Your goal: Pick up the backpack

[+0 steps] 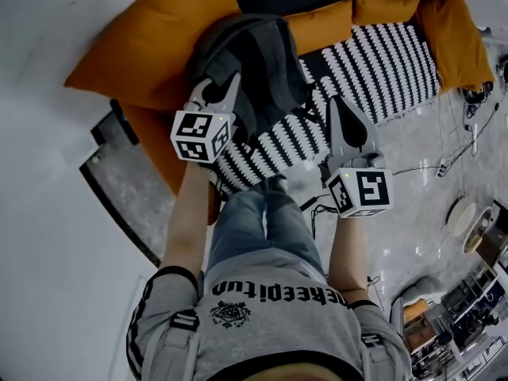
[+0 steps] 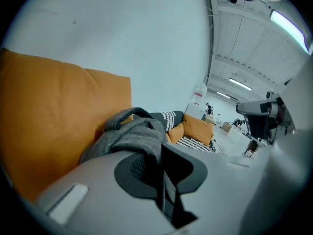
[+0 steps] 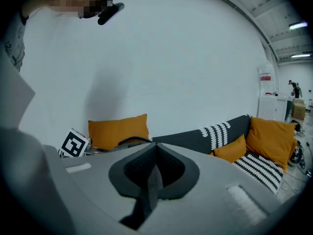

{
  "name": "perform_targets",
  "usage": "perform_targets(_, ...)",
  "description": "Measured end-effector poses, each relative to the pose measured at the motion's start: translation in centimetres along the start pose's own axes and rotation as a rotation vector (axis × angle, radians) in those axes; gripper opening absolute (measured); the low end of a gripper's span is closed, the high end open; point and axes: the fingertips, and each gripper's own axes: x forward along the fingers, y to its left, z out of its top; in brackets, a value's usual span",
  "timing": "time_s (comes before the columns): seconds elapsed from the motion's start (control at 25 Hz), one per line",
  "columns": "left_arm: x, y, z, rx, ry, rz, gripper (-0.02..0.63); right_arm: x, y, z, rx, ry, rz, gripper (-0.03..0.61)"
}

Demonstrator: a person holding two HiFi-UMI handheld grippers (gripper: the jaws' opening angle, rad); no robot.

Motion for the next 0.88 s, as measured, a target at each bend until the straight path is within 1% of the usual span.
perform_targets(0.28,-2.1,-3.5,1.4,0.034,-0.036,-0.06,0.044,-1.5,0.0,0.8,-0.008,-0.029,-0.003,0.002)
perform_targets(0.64,-4.0,-9.8,2.7,0.132,-0.056,-0.134,0.044,-4.7,-0.6,2.0,-0.006,-0.082,-0.018,0.002)
perform_targets(0.88,-7.3,-12.9,2.8,0.195,-0.069,-0.16,0.044,-7.8,1.0,2.4,-0.016,-0.117,-0.019,0.002)
